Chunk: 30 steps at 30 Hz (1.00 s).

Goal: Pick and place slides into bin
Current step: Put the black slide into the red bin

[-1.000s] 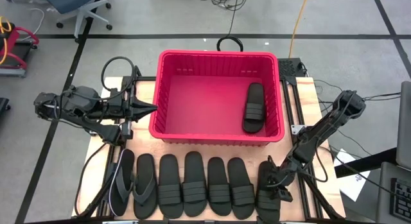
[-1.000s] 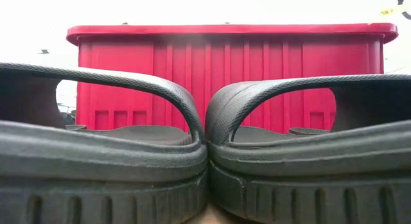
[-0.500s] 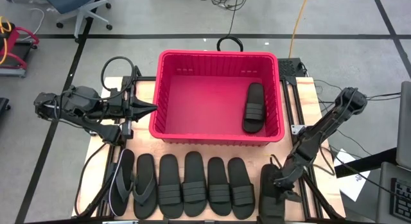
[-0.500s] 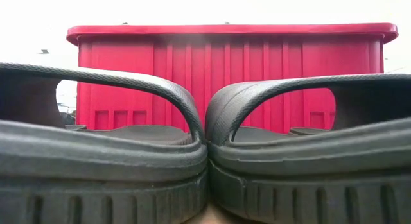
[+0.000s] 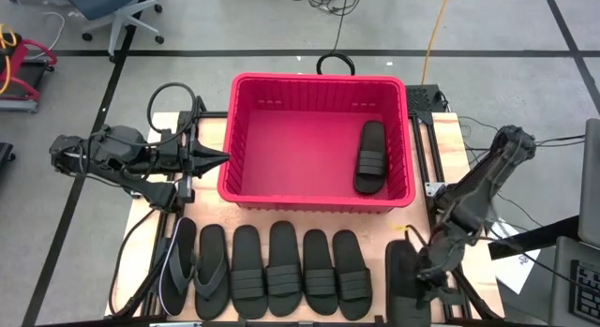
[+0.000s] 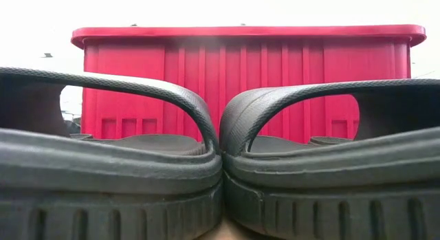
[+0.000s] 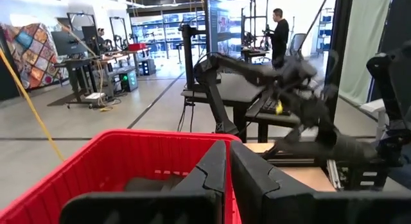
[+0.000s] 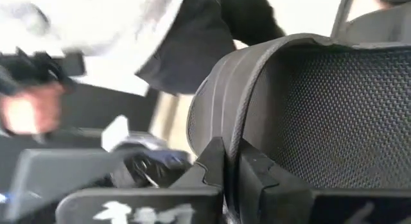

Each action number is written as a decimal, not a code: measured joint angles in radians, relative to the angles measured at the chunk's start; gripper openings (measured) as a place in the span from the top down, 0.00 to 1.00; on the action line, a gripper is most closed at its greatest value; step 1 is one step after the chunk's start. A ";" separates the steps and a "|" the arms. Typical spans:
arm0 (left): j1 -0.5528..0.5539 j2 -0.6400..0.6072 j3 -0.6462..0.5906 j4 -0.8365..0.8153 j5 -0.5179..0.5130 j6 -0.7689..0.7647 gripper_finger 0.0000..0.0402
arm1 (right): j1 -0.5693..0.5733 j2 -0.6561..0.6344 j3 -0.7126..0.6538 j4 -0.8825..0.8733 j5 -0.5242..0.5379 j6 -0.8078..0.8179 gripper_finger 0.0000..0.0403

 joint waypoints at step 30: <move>0.016 0.046 0.000 0.085 -0.166 0.019 0.94 | -0.527 -0.070 0.751 -1.137 0.116 -0.978 0.99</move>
